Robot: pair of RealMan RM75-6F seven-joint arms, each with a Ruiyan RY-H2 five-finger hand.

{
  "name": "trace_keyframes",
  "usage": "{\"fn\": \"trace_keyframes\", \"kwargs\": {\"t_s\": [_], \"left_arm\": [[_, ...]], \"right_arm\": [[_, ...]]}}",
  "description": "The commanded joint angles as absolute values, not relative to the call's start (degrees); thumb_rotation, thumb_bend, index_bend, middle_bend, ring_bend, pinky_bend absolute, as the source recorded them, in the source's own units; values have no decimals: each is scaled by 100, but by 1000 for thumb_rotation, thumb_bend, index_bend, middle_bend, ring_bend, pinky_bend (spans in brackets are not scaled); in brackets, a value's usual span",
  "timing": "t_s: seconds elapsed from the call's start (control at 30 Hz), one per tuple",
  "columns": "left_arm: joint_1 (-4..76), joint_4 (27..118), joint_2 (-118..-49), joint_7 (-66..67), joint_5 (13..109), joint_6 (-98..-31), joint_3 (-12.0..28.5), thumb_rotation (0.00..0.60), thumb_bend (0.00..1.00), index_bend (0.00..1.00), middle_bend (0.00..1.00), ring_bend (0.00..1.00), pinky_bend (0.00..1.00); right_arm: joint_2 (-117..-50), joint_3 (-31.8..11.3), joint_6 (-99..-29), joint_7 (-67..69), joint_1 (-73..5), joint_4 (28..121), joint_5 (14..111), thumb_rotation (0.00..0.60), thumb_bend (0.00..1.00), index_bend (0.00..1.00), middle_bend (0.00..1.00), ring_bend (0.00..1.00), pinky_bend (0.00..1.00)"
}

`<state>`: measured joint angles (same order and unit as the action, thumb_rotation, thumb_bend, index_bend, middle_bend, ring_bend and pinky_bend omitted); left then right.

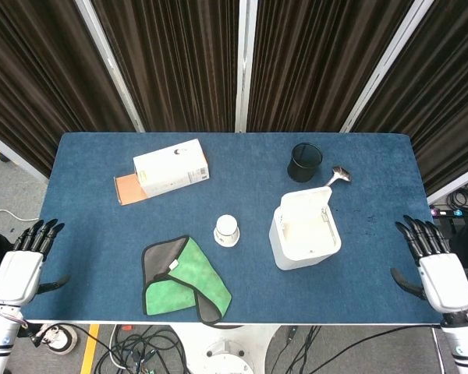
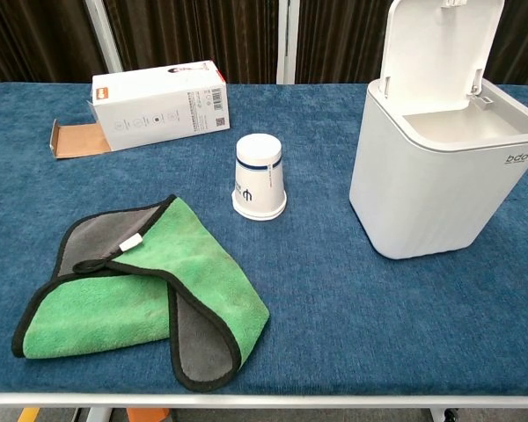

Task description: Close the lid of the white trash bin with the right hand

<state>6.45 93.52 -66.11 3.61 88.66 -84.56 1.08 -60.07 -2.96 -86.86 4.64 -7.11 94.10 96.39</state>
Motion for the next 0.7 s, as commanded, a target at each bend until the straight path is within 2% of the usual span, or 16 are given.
{"fn": "trace_keyframes", "kwargs": {"t_s": [0.03,0.1,0.13,0.37,0.53,0.7], "left_arm": [[639,9316,-6627,322,8852,-8471,118,600,0,101,68,7,122],[627,9279,-6646,292,8848,-8473,104,600,0,101,68,7,122],[621,9263,-6653,284,8844,-8471,97,600,0,101,68,7,122],[620,9210,-6655,251,8803,-8444,99,600,0,104,68,7,121],[631,9198,-6647,227,8752,-8405,113,600,0,107,68,7,122],[620,9138,-6662,170,8714,-8397,115,600,0,112,68,7,122]], "right_arm": [[-5464,-493,-8166,326,-1209,10253,9795,600,813,0,0,0,0],[-5331,-615,-7840,222,-1451,10551,9679,600,975,0,0,0,0],[-5298,-674,-7664,173,-1574,10663,9601,600,995,0,0,0,0],[-5275,-1286,-6298,-196,-2642,11239,8608,600,1000,0,0,0,0],[-5452,-1623,-5590,-687,-3293,11338,7673,600,1000,0,0,0,0],[-5606,-1724,-5230,-984,-3686,11391,6952,600,1000,0,0,0,0]]}}
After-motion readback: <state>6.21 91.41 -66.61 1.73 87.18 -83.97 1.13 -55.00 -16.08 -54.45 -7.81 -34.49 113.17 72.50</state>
